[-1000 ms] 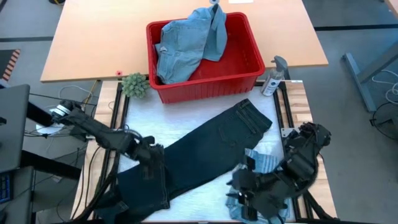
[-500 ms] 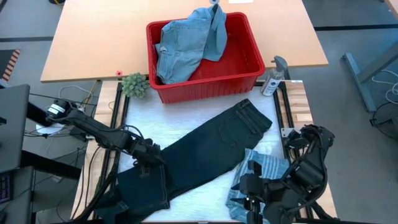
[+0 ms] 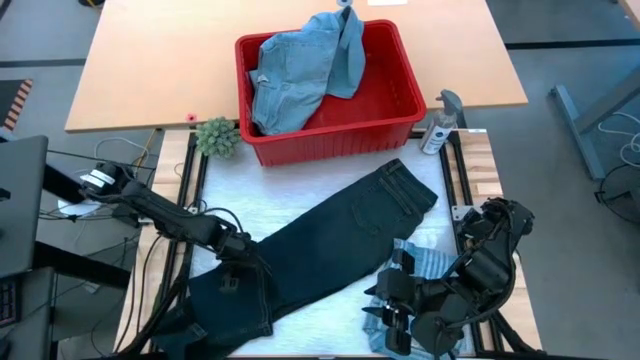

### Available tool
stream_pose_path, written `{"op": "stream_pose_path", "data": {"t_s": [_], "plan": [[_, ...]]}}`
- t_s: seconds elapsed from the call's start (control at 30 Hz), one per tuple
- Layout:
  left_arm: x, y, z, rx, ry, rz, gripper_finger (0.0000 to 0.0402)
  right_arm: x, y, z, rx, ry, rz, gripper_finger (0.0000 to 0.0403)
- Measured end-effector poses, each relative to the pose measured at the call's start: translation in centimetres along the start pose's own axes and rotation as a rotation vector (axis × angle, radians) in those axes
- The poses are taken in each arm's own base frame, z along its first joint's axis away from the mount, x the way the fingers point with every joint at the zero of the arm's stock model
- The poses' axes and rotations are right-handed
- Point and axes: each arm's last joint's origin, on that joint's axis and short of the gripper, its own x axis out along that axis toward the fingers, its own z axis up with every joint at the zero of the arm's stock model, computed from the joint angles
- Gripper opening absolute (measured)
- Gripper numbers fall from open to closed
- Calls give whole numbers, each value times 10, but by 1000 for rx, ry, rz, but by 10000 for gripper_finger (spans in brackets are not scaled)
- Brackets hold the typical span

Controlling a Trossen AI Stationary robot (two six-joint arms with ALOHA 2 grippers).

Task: Fold Laundry from Bin
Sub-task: Fold the blue denim pants

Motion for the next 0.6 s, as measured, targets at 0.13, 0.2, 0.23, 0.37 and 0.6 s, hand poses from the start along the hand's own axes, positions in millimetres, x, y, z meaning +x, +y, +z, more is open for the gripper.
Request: {"op": "stream_pose_path", "data": {"t_s": [0.13,0.2,0.23,0.37,0.6], "plan": [[5,-3,3,18,23,-98,102,0,0,0,0,0,0,178],[2,-5,5,17,21,-123,56,0,0,0,1,0,1,178],[-1,-7,6,19,14,-126,31,0,0,0,2,1,1,178],[-14,-13,14,-15,-33,-129,5,0,0,0,4,1,2,178],[-51,-34,45,4,-193,-145,0,0,0,0,4,2,3,178]]}}
